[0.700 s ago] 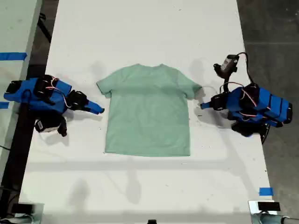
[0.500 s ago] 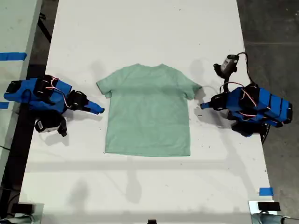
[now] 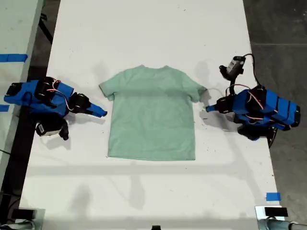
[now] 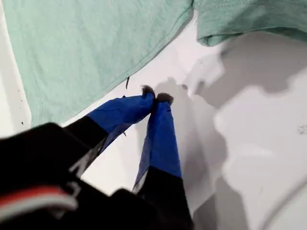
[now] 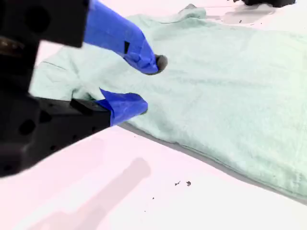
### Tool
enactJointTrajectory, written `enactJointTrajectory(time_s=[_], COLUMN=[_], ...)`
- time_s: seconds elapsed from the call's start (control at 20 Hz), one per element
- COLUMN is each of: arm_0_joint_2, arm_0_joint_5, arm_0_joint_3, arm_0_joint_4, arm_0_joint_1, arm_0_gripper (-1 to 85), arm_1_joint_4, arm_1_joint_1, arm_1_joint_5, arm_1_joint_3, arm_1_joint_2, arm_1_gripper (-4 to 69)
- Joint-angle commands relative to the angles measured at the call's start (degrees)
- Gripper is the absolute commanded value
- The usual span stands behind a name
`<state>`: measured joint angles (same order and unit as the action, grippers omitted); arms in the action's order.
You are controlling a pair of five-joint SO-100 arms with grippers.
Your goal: Fold tshirt
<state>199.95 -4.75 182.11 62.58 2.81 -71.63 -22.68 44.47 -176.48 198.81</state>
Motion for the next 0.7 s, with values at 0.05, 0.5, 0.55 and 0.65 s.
enactJointTrajectory(time_s=[0.05,0.5,0.55,0.65], arm_0_joint_2=[6.33,6.33,6.33,6.33], arm_0_joint_5=[-0.62,-1.23,-0.53,5.71], arm_0_joint_3=[0.26,0.00,0.00,-0.09], arm_0_joint_4=[0.09,-7.38,-6.77,-7.82], arm_0_joint_1=[-0.97,2.90,3.96,5.19], arm_0_gripper=[11.2,27.9,25.4,11.5], arm_1_joint_4=[-0.18,0.35,0.70,1.05], arm_1_joint_1=[-0.26,7.91,7.91,7.82], arm_1_joint_5=[-0.79,-37.88,-38.41,-38.85], arm_1_joint_3=[0.53,2.11,2.46,3.34], arm_1_joint_2=[0.62,0.97,0.97,0.97], arm_1_gripper=[2.9,5.6,7.2,7.9])
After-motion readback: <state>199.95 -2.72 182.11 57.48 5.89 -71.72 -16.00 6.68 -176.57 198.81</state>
